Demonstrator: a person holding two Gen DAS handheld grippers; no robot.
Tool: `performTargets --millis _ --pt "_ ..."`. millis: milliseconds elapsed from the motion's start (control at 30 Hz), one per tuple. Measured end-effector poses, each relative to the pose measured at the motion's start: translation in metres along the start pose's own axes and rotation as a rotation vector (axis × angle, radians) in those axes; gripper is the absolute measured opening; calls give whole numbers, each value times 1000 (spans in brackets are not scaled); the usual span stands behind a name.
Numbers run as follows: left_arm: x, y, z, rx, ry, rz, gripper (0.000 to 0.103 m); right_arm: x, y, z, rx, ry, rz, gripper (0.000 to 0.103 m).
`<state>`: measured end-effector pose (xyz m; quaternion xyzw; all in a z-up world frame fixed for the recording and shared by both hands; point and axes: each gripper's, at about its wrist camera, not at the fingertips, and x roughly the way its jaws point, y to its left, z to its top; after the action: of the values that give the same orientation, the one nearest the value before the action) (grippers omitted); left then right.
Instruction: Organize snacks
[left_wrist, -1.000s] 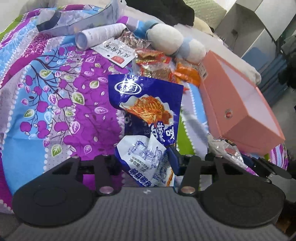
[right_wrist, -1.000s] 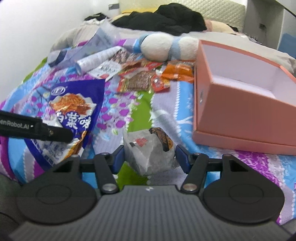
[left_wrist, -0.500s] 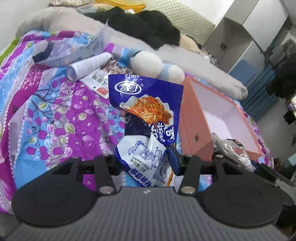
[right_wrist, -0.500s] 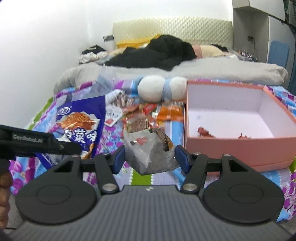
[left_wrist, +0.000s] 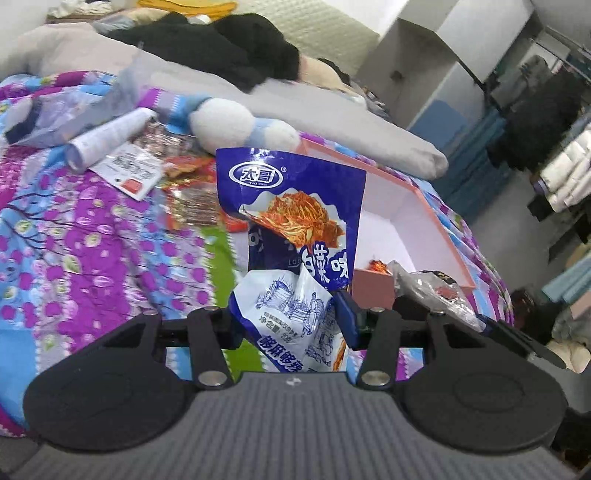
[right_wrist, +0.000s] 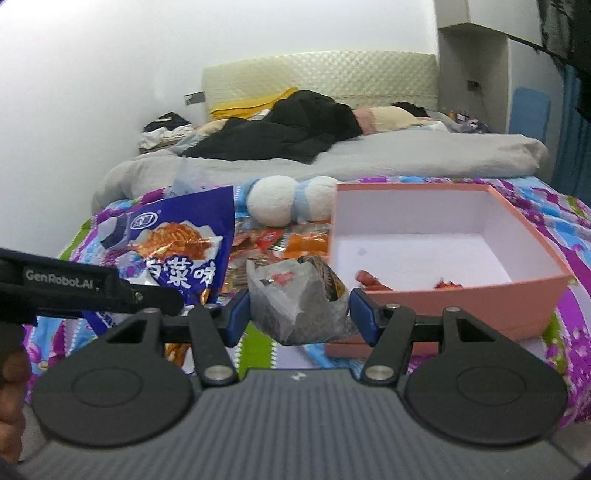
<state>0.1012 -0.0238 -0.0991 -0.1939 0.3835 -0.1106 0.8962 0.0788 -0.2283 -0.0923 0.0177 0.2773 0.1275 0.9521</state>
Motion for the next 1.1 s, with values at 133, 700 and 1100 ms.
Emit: performTargets --millis 133,700,1100 --pt "13 -13 3 30 16 -16 55 -2 -13 -5 24 9 -32 61" --pt "97 -79 75 149 -12 -80 55 28 -86 34 84 -103 -151 61" --pt "167 -133 145 221 -11 -104 55 75 -137 85 90 -120 -197 60"
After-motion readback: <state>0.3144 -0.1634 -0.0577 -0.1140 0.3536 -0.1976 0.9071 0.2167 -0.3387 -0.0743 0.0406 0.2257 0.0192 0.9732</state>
